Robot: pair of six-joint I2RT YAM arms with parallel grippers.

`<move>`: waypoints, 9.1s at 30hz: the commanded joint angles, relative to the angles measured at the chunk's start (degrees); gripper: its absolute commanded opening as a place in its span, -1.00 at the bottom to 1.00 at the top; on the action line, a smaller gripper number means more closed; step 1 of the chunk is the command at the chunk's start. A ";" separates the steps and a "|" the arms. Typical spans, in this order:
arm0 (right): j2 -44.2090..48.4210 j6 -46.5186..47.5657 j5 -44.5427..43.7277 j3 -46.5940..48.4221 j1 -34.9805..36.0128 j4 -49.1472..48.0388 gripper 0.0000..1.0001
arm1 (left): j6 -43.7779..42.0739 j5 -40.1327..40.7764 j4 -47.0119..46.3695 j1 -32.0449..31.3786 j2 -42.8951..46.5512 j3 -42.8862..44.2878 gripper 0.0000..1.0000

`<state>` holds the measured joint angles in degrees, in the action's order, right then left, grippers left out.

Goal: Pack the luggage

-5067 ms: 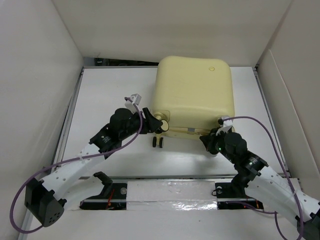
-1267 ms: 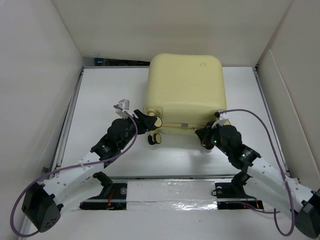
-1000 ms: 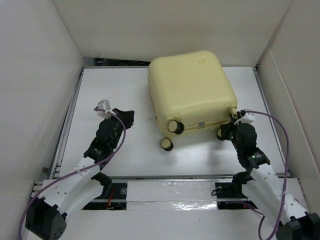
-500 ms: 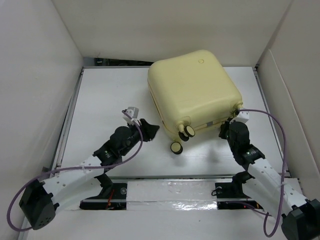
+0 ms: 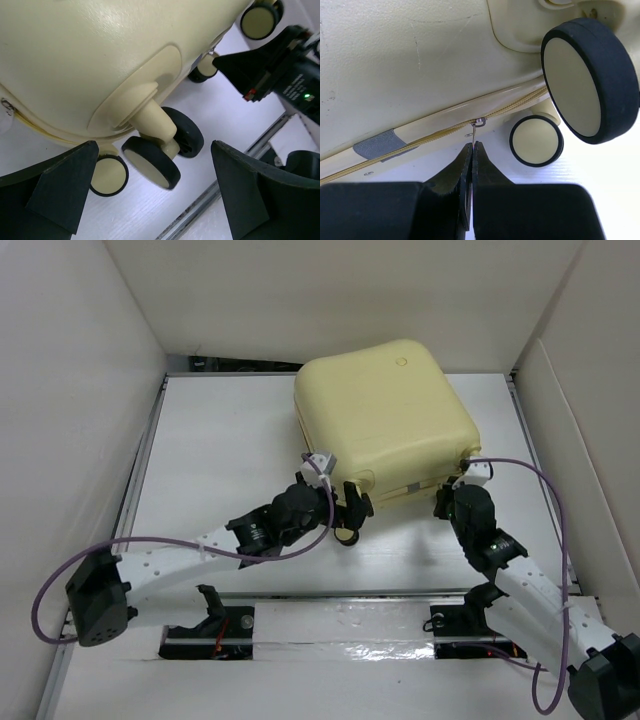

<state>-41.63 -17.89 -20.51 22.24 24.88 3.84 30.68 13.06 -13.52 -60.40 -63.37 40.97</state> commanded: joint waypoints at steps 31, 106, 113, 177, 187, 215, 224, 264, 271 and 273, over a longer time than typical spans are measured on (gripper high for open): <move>-24.28 -6.19 13.73 7.38 37.51 -32.79 -1.00 | 0.96 -11.46 -6.87 3.35 -11.25 16.33 -1.00; -7.60 -13.32 -8.95 -10.11 33.75 -33.37 -1.00 | -0.18 -10.35 1.73 4.50 -8.48 16.11 -0.29; -7.06 -10.15 -3.13 -9.41 27.41 -32.23 -1.00 | 2.89 -10.40 7.81 3.98 2.29 4.65 0.02; -4.88 -17.72 -17.11 -11.16 40.34 -23.68 -1.00 | 1.67 -5.85 -8.36 6.79 -4.13 -1.33 -0.62; -21.02 -5.76 -11.92 -7.04 32.35 -48.64 -0.18 | 0.96 -4.19 -7.67 6.79 2.10 -3.61 -0.65; -51.89 1.36 -11.56 -1.76 26.80 -88.91 -0.11 | 0.35 -4.62 -8.19 7.93 2.47 -3.35 -0.56; -52.59 2.24 -15.87 -3.07 28.82 -96.03 -0.84 | 0.18 -4.62 -9.24 7.93 -0.34 -2.04 -0.55; -60.42 8.14 -21.67 5.10 44.20 -104.65 -1.00 | -0.09 -32.48 3.50 3.71 -36.39 47.81 0.15; -60.77 -0.03 -23.17 -3.16 44.20 -104.12 0.17 | 1.23 -26.96 -6.86 8.98 -20.23 26.64 0.50; -60.33 -2.32 -22.03 -4.65 44.20 -103.16 0.37 | 0.62 -19.88 -8.19 10.38 -13.90 19.02 0.49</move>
<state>-100.25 -18.61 -50.94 19.81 67.96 -81.71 28.16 -10.79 -3.66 -50.06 -89.21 64.58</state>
